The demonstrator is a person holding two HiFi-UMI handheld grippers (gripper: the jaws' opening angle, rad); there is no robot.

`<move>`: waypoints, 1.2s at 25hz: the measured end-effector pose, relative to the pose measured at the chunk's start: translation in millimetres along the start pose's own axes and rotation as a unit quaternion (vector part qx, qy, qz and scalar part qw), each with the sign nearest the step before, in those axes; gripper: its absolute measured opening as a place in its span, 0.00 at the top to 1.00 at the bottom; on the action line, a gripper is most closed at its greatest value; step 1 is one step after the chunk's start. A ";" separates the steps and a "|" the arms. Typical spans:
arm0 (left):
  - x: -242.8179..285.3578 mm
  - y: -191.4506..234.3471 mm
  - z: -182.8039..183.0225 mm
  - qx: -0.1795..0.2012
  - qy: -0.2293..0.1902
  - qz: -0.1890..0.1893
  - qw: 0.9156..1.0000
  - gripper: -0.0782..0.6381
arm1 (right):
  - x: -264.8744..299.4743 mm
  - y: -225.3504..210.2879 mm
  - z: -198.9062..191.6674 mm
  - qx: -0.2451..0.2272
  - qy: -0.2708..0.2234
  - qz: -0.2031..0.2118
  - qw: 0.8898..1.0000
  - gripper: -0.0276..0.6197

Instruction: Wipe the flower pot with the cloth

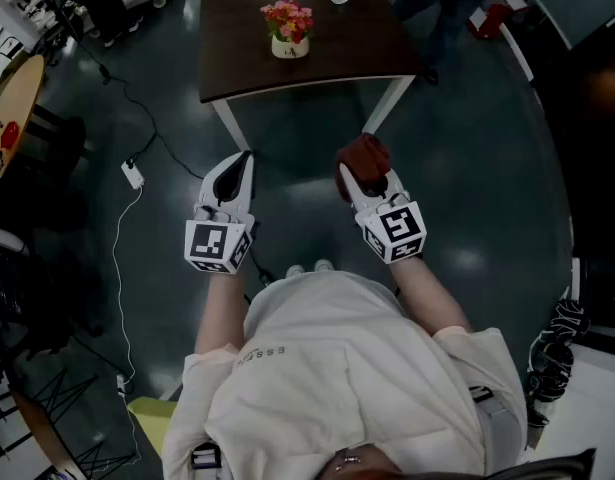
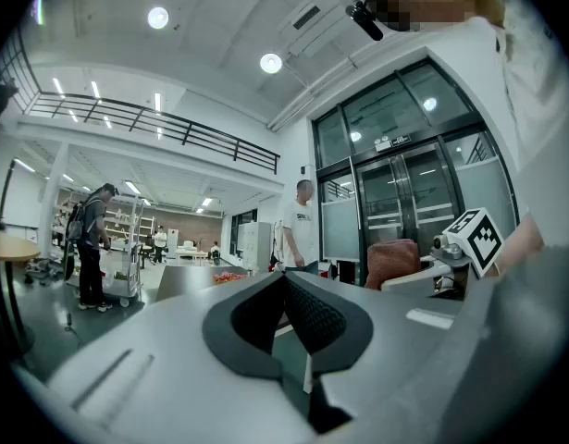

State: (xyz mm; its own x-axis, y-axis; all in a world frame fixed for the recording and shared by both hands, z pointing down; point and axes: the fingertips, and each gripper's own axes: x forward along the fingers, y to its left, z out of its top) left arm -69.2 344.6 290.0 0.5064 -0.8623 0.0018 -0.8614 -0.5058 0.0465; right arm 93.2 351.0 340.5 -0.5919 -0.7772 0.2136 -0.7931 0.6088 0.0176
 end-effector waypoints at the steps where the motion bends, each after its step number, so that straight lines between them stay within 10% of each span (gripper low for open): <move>1: 2.3 -0.3 -0.4 0.000 0.001 -0.001 1.000 0.87 | 0.9 -1.7 -0.4 0.000 0.001 0.000 1.000 0.89; 30: 71.3 2.1 -42.4 -0.014 0.026 0.014 0.999 0.87 | 34.9 -77.4 -39.0 0.039 0.023 0.020 0.999 0.89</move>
State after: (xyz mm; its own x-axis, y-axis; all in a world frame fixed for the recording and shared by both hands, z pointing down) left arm -33.3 283.1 332.6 0.4845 -0.8730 0.0553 -0.8740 -0.4804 0.0729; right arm 139.5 282.9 384.7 -0.6182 -0.7428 0.2569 -0.7783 0.6242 -0.0683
